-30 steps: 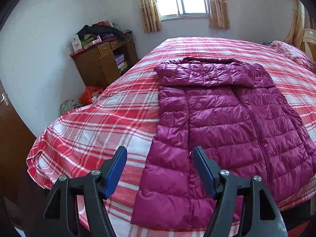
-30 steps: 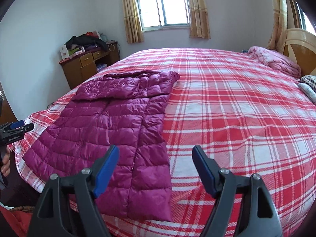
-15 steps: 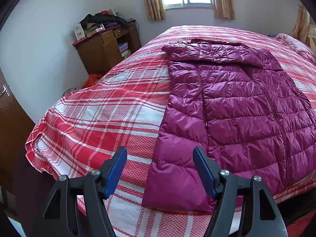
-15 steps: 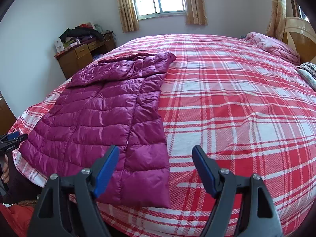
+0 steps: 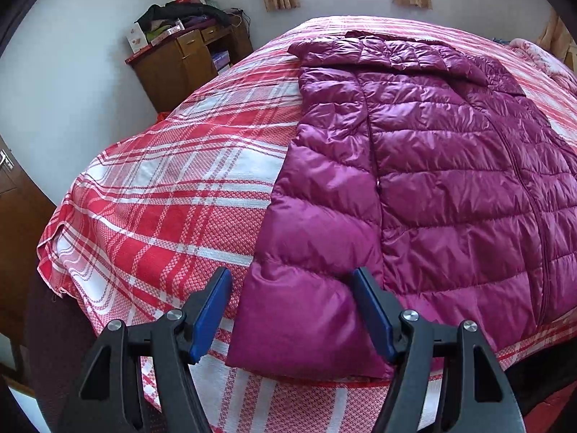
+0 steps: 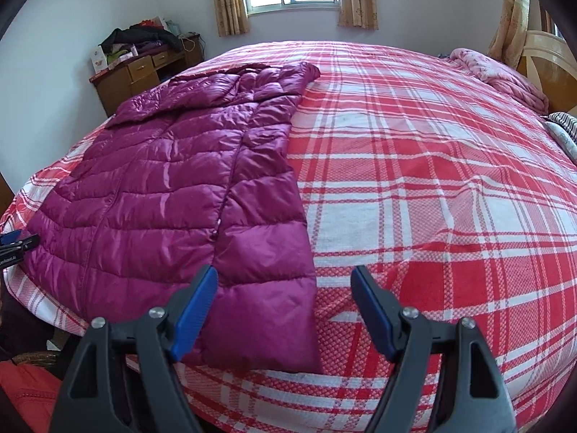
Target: Fold large clothes
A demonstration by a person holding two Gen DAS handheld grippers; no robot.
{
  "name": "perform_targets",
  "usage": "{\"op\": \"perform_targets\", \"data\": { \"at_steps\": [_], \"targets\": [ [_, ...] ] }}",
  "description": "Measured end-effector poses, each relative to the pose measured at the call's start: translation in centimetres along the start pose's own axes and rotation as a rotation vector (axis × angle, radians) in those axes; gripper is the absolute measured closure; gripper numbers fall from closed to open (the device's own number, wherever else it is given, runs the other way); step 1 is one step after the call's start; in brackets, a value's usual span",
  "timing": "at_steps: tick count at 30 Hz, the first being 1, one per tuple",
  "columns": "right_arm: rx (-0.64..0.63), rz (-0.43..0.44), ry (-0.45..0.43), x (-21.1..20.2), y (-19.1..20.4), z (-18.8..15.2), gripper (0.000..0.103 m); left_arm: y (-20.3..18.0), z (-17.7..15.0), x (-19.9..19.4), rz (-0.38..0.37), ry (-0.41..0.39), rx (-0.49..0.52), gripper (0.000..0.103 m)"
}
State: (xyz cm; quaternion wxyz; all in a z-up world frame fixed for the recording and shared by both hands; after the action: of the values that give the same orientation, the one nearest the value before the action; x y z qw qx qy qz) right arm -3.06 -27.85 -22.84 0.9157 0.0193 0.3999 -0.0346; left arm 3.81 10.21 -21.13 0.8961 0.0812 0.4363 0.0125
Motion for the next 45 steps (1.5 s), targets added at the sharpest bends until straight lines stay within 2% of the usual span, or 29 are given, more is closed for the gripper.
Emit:
{"op": "perform_targets", "data": {
  "at_steps": [5,9,12,13,17,19,20,24,26,30,31,35,38,41,43,45],
  "targets": [
    [-0.028,0.002,0.003,0.3,0.4,-0.3,0.024,-0.2,-0.2,0.0,0.026,-0.013,0.017,0.033],
    [-0.027,0.051,0.014,0.5,1.1,-0.4,0.024,-0.4,-0.3,0.0,0.037,-0.021,0.017,0.033],
    [-0.071,0.038,0.015,0.6,2.0,-0.6,0.024,-0.4,-0.4,0.1,0.042,-0.028,0.023,0.033],
    [-0.084,0.034,0.015,0.7,2.2,-0.6,0.026,-0.4,-0.4,0.1,0.042,-0.029,0.024,0.033],
    [-0.118,0.059,0.020,0.7,3.0,-0.7,0.051,-0.3,-0.3,-0.1,0.015,-0.031,0.011,0.034],
    [-0.118,0.076,0.026,0.7,3.2,-0.7,0.054,-0.3,-0.2,-0.2,0.007,-0.035,0.015,0.039],
    [-0.109,0.081,0.027,0.8,3.2,-0.7,0.054,-0.5,-0.3,-0.3,0.005,-0.037,0.020,0.043],
    [-0.061,0.138,0.028,0.8,3.0,-0.5,0.047,-0.8,-0.4,-0.3,0.021,-0.039,0.037,0.043],
    [-0.040,0.171,0.031,0.8,3.2,-0.3,0.036,-0.8,-0.3,-0.2,0.024,-0.036,0.034,0.043],
    [-0.081,0.144,0.032,1.2,3.9,-0.3,0.036,-0.9,-0.3,-0.2,0.034,-0.032,0.037,0.043],
    [-0.099,0.130,0.030,1.2,4.1,-0.3,0.038,-0.9,-0.3,-0.2,0.035,-0.032,0.038,0.043],
    [-0.145,0.101,0.034,1.3,4.4,-0.5,0.071,-1.1,-0.3,-0.1,0.043,-0.035,0.046,0.043],
    [-0.129,0.127,0.036,1.3,4.3,-0.4,0.082,-1.1,-0.4,-0.1,0.045,-0.037,0.049,0.043],
    [-0.131,0.132,0.028,1.1,4.4,-0.5,0.086,-1.1,-0.4,-0.1,0.046,-0.039,0.050,0.046],
    [-0.119,0.157,0.030,0.9,4.4,-0.3,0.088,-1.0,-0.3,-0.3,0.057,-0.054,0.052,0.056],
    [-0.110,0.178,0.024,0.5,4.4,-0.1,0.089,-0.9,-0.1,-0.7,0.041,-0.072,0.053,0.080]
  ]
}}
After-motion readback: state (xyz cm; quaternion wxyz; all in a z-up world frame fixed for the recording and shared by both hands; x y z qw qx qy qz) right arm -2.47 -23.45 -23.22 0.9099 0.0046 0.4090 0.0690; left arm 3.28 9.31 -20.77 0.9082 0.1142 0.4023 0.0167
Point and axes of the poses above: each gripper's, at about its wrist camera, not at the fingertips, and x roughly the way its jaws point, y to its left, z to its top, the point moved 5 cm from there along x, roughly the way its jaws point, and after that the axes turned 5 degrees about -x, right-handed, at the moved point
